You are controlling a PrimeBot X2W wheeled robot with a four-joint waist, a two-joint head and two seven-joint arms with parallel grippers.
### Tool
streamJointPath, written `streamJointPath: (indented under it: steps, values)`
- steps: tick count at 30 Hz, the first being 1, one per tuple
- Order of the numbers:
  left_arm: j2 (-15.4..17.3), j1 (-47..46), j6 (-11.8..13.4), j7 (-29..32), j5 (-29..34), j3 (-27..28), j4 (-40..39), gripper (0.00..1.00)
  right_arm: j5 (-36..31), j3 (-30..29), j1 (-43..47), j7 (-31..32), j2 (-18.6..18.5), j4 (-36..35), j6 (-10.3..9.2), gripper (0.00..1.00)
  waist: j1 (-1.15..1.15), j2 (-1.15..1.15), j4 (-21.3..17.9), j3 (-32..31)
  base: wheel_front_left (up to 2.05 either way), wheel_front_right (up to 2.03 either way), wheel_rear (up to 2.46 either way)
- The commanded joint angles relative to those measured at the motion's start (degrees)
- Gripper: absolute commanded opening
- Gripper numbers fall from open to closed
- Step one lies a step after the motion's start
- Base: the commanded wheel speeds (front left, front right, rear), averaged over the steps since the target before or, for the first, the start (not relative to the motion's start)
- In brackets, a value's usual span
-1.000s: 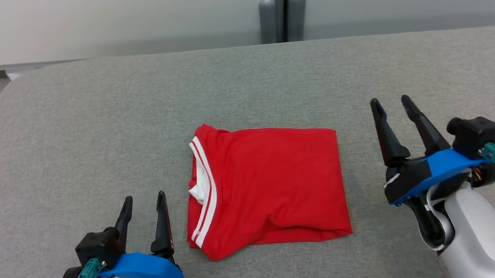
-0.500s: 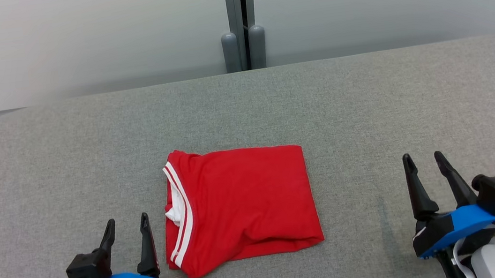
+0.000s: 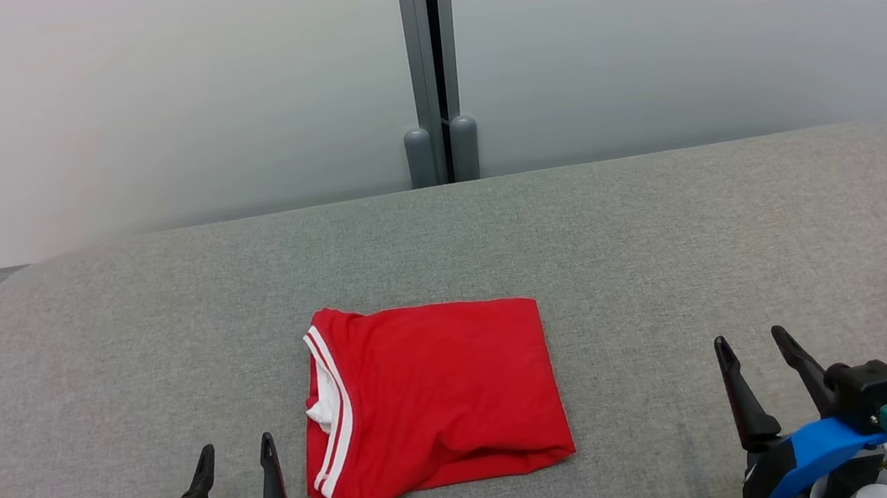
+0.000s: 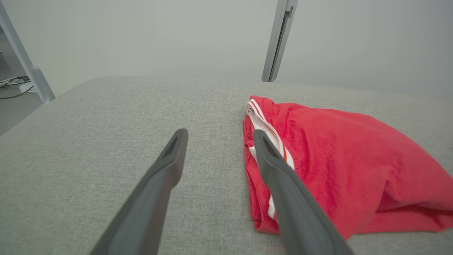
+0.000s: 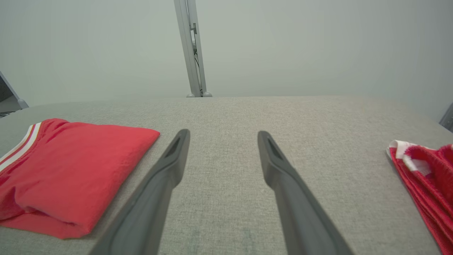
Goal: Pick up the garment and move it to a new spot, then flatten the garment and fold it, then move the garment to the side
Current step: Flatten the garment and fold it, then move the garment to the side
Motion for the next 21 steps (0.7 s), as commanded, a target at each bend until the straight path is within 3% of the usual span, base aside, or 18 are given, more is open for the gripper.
streamJointPath:
  steps: [1, 11, 21]
  values:
    - [-0.03, 0.38, 0.41, -0.14, 0.60, 0.28, -0.50, 1.00, -0.48, 0.04, 0.83, -0.27, -0.17, -0.30, 0.01, 1.00, 0.01, 0.00, -0.13, -0.22, 0.00, 0.00, 0.00]
    - [-0.08, 0.32, 0.48, -0.14, 0.70, -0.31, -1.26, 1.00, -1.67, 0.51, 0.24, -0.27, -0.16, -0.74, 0.02, 1.00, 0.01, 0.00, 0.46, 0.63, 0.00, 0.00, 0.00]
    - [-0.02, -2.68, -1.69, -0.14, 0.16, -2.39, -1.43, 1.00, 4.14, 6.44, -6.86, -0.26, -0.17, 4.95, 0.02, 1.00, 0.01, 0.00, 7.39, 7.69, 0.00, 0.00, 0.00]
